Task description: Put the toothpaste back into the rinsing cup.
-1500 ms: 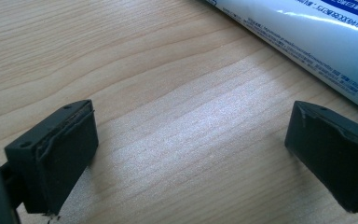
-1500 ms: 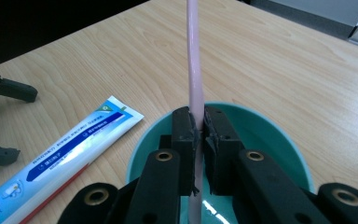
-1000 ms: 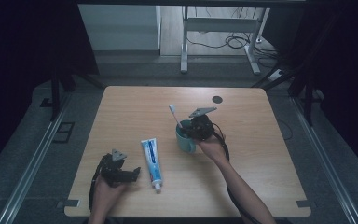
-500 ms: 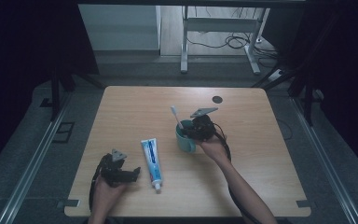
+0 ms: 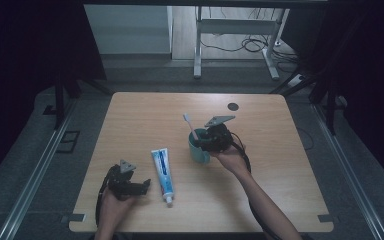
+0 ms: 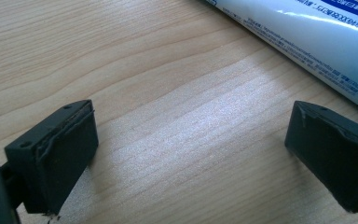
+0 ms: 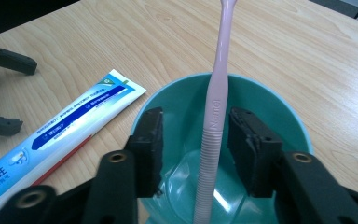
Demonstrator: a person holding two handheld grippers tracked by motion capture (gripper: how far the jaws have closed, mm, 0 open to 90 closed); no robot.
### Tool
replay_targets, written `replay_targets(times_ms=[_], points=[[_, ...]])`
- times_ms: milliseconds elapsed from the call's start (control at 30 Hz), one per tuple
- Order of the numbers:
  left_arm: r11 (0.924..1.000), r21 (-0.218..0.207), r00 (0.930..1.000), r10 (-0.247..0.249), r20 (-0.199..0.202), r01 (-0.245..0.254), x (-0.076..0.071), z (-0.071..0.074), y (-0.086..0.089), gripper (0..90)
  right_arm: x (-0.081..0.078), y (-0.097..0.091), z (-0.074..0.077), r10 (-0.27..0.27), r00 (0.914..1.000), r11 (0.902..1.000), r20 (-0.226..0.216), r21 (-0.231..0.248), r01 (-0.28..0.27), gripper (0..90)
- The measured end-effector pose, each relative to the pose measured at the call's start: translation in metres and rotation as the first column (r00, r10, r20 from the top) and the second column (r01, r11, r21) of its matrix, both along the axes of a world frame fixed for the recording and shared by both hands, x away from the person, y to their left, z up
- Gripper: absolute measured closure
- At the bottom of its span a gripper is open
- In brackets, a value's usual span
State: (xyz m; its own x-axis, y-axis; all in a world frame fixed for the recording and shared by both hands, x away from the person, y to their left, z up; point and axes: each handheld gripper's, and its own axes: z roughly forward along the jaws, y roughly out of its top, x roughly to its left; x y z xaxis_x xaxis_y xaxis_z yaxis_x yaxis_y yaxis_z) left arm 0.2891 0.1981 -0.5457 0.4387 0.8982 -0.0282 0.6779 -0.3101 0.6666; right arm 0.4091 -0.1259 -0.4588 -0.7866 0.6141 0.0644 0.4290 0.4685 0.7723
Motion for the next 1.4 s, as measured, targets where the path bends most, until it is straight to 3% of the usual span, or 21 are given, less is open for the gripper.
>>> replay_targets(times_ms=[633, 1400], points=[[1.0000, 0.000, 1.0000, -0.001, 0.000, 0.001, 0.000, 0.000, 0.000, 2.6, -0.014, -0.022, 0.013, -0.012, 0.9998, 0.9993, -0.014, 0.034, 0.013, 35.3], [1.0000, -0.003, 1.0000, 0.004, -0.002, -0.004, 0.000, 0.000, 0.000, 2.6, -0.030, -0.054, 0.008, -0.039, 0.9991, 0.9991, -0.019, -0.015, 0.039, 7.4]])
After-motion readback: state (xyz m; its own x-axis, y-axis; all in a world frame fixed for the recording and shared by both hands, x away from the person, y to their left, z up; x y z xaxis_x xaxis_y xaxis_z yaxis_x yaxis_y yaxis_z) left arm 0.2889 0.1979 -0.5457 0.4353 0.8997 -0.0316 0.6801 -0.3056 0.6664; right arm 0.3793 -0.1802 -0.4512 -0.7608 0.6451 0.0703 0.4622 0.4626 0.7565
